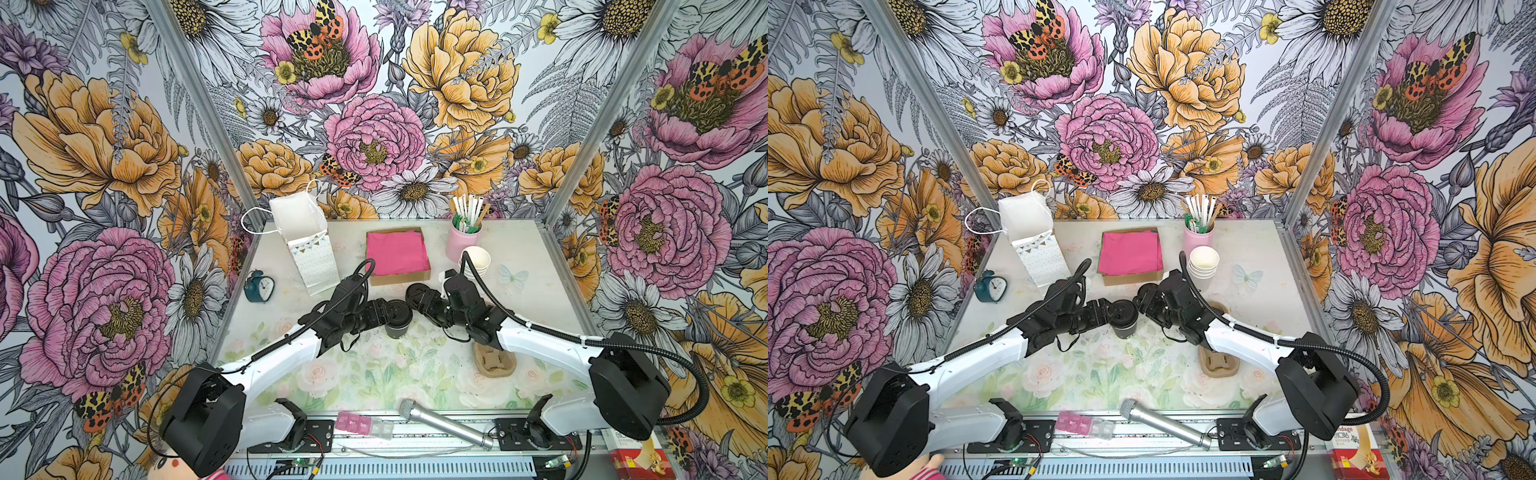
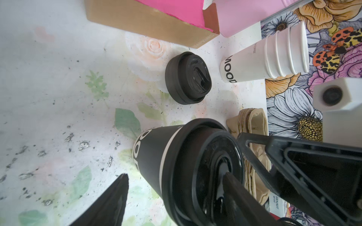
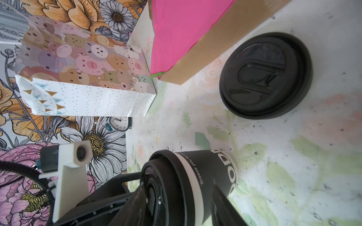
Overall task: Pack a coffee takeout order
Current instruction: Close the lid on the coffee cup.
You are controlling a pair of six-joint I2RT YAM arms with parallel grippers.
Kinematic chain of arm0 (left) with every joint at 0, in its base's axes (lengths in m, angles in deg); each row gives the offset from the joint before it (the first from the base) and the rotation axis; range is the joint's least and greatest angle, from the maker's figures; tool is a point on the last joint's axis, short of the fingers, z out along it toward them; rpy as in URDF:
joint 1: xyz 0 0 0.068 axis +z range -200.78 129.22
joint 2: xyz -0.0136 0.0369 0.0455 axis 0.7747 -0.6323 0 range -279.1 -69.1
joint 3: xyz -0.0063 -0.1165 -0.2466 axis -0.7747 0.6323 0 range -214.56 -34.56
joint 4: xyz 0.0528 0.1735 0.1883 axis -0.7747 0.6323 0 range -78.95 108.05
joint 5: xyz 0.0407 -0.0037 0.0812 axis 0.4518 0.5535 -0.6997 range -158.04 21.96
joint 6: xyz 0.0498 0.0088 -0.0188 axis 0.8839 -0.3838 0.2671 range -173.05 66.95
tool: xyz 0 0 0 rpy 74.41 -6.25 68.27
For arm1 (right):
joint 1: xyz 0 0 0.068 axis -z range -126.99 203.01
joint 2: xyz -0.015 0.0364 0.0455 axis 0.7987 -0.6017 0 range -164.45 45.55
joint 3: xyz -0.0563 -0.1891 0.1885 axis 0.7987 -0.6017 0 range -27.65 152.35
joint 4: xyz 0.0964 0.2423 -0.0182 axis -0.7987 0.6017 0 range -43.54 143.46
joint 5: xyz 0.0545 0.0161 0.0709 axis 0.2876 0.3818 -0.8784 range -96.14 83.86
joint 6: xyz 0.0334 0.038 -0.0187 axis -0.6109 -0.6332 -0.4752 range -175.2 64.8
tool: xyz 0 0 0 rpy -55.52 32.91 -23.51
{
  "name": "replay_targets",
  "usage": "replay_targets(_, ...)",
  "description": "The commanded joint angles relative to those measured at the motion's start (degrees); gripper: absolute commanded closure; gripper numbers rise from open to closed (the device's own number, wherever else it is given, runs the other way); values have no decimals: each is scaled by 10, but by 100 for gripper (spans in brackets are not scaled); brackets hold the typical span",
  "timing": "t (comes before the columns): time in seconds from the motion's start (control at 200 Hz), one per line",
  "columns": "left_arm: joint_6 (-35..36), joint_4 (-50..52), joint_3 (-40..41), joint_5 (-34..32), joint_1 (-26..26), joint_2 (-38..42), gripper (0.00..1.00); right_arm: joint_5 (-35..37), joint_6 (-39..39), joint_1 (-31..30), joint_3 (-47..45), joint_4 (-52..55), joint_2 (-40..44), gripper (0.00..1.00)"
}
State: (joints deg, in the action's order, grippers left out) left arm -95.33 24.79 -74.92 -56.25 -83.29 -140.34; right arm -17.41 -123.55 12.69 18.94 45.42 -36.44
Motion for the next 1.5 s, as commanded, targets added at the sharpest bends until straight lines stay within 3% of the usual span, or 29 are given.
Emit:
replay_targets(0.0,46,45,-32,44,18,3,21,-49,49,7,27,29,-16,42)
replay_targets(0.255,82,64,-49,98,42,16,18,-87,80,7,32,61,-19,37)
replay_targets(0.47,88,63,-35,102,45,14,18,-114,105,6,40,71,-32,35)
replay_targets(0.795,84,53,-9,95,50,22,22,-176,180,3,99,84,-109,48)
replay_targets(1.04,65,53,23,82,59,34,32,-221,265,3,162,109,-162,52)
replay_targets(1.311,31,58,84,27,67,112,42,-193,238,6,165,109,-119,52)
replay_targets(1.496,33,57,83,33,70,100,44,-183,194,5,146,108,-99,52)
